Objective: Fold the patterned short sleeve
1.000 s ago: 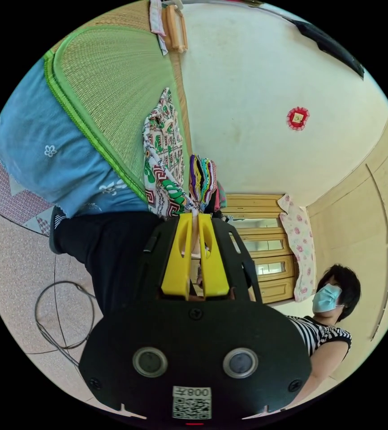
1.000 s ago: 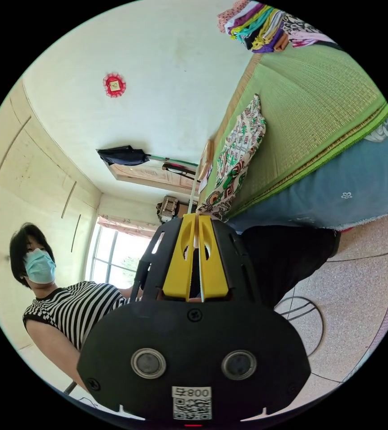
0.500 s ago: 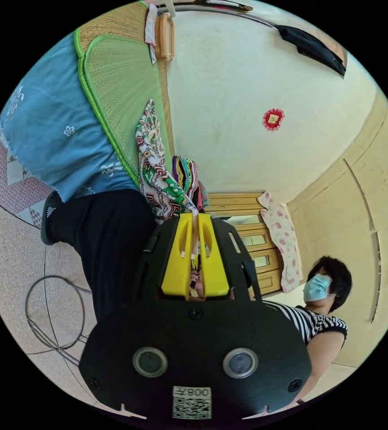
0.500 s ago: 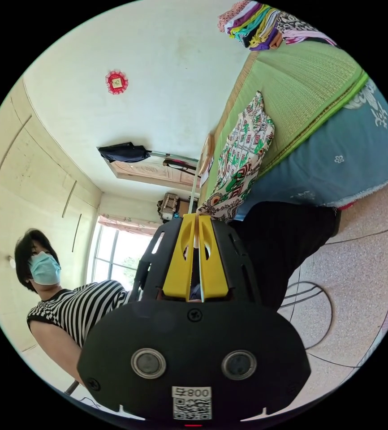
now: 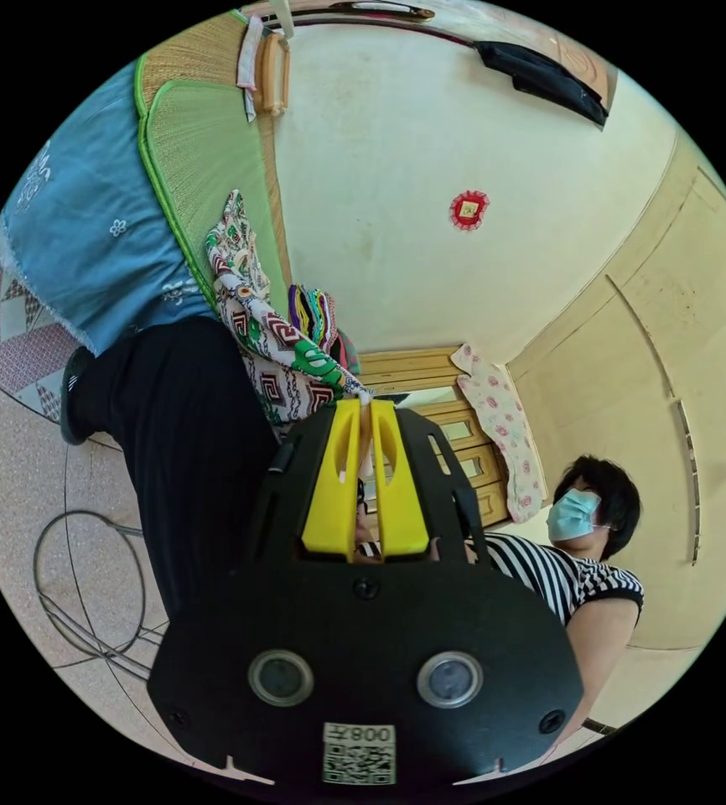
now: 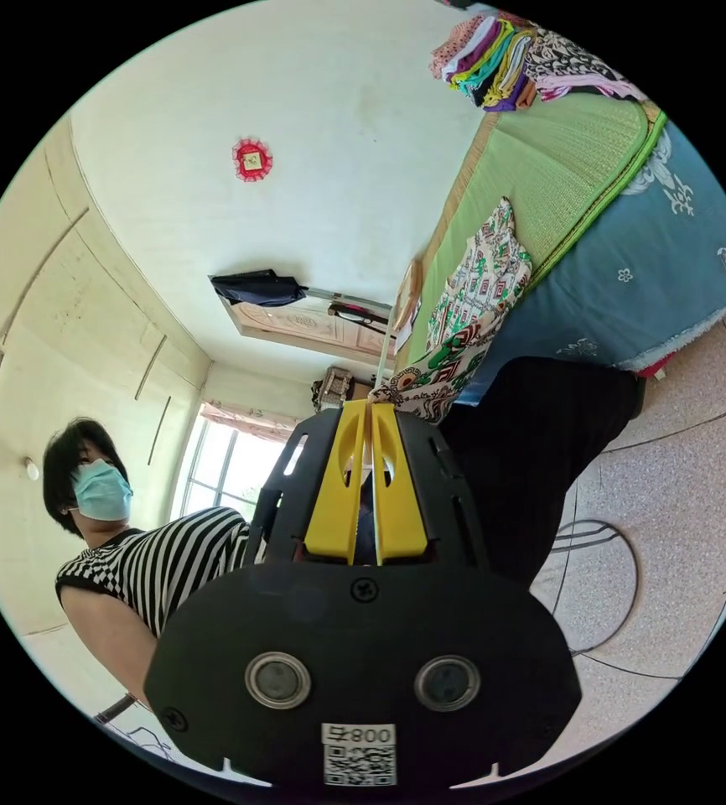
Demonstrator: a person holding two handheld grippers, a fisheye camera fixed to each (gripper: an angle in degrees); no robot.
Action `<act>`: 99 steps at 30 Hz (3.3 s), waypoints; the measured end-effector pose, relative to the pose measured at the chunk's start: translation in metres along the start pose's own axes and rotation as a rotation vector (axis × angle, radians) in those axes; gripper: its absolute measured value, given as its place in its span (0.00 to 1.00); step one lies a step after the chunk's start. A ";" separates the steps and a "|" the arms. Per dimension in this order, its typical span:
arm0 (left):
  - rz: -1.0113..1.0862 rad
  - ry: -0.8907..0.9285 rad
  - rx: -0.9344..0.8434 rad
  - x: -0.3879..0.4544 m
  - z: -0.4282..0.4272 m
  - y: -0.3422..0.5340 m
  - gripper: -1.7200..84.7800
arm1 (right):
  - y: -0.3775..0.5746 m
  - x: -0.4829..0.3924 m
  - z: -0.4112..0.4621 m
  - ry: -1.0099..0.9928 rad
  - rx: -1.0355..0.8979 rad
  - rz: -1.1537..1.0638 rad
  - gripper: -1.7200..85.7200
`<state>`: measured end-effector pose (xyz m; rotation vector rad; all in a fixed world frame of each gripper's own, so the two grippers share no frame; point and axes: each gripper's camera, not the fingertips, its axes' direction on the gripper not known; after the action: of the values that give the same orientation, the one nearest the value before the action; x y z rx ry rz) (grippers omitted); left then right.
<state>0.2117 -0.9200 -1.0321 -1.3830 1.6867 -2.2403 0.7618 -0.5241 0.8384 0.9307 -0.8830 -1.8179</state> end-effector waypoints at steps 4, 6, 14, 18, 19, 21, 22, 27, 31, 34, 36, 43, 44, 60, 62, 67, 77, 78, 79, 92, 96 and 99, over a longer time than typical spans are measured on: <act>0.022 0.021 0.000 0.006 -0.011 0.002 0.04 | 0.011 -0.009 -0.018 0.000 0.016 -0.030 0.03; 0.033 0.031 -0.001 0.008 -0.014 0.002 0.04 | 0.015 -0.014 -0.025 -0.004 0.019 -0.045 0.03; 0.076 0.058 -0.014 0.012 -0.027 -0.006 0.04 | 0.027 -0.031 -0.052 -0.010 0.016 -0.082 0.03; 0.077 0.059 -0.020 0.003 -0.030 -0.017 0.04 | 0.027 -0.033 -0.062 0.003 0.016 -0.081 0.03; 0.069 0.058 -0.019 -0.002 -0.030 -0.021 0.04 | 0.025 -0.032 -0.064 0.008 0.018 -0.076 0.03; 0.059 0.065 -0.016 -0.010 -0.027 -0.027 0.04 | 0.021 -0.028 -0.066 0.008 0.023 -0.065 0.03; 0.056 0.071 -0.015 -0.015 -0.025 -0.032 0.04 | 0.018 -0.026 -0.067 0.003 0.027 -0.061 0.03; 0.057 0.081 -0.013 -0.032 -0.014 -0.055 0.04 | -0.002 -0.024 -0.070 -0.003 0.030 -0.058 0.03; 0.064 0.079 -0.002 -0.048 -0.003 -0.082 0.04 | -0.028 -0.024 -0.074 -0.001 0.033 -0.067 0.03; 0.066 0.072 0.007 -0.061 0.007 -0.107 0.04 | -0.052 -0.022 -0.074 0.007 0.024 -0.069 0.03; 0.068 0.065 0.005 -0.070 0.016 -0.124 0.04 | -0.069 -0.021 -0.073 0.017 0.019 -0.068 0.03; 0.058 0.022 0.010 -0.115 0.058 -0.204 0.04 | -0.152 -0.004 -0.064 0.069 0.019 -0.025 0.03; 0.055 0.020 0.013 -0.120 0.062 -0.210 0.04 | -0.167 0.000 -0.060 0.073 0.015 -0.012 0.03; -0.095 -0.106 0.085 -0.272 0.162 -0.376 0.04 | -0.348 0.072 -0.019 0.162 -0.043 0.175 0.03; -0.105 -0.120 0.086 -0.287 0.174 -0.393 0.04 | -0.373 0.079 -0.012 0.178 -0.053 0.189 0.03; -0.132 -0.183 0.075 -0.328 0.212 -0.442 0.05 | -0.421 0.096 0.000 0.212 -0.072 0.224 0.03; -0.205 -0.276 0.109 -0.401 0.277 -0.510 0.05 | -0.499 0.141 0.027 0.265 -0.107 0.334 0.03; -0.216 -0.300 0.110 -0.409 0.285 -0.517 0.06 | -0.502 0.143 0.029 0.269 -0.109 0.340 0.03; -0.233 -0.320 0.115 -0.417 0.292 -0.523 0.06 | -0.508 0.146 0.031 0.274 -0.113 0.351 0.03; -0.242 -0.288 0.165 -0.445 0.362 -0.567 0.10 | -0.539 0.134 0.043 0.218 -0.092 0.362 0.04; -0.220 -0.250 0.193 -0.439 0.390 -0.577 0.10 | -0.541 0.121 0.047 0.200 -0.074 0.355 0.05; -0.203 -0.245 0.208 -0.431 0.411 -0.582 0.10 | -0.544 0.108 0.049 0.198 -0.049 0.351 0.05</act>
<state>1.0095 -0.7815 -0.8371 -1.7555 1.2515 -2.1557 0.4765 -0.4209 0.3716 0.8484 -0.8160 -1.4160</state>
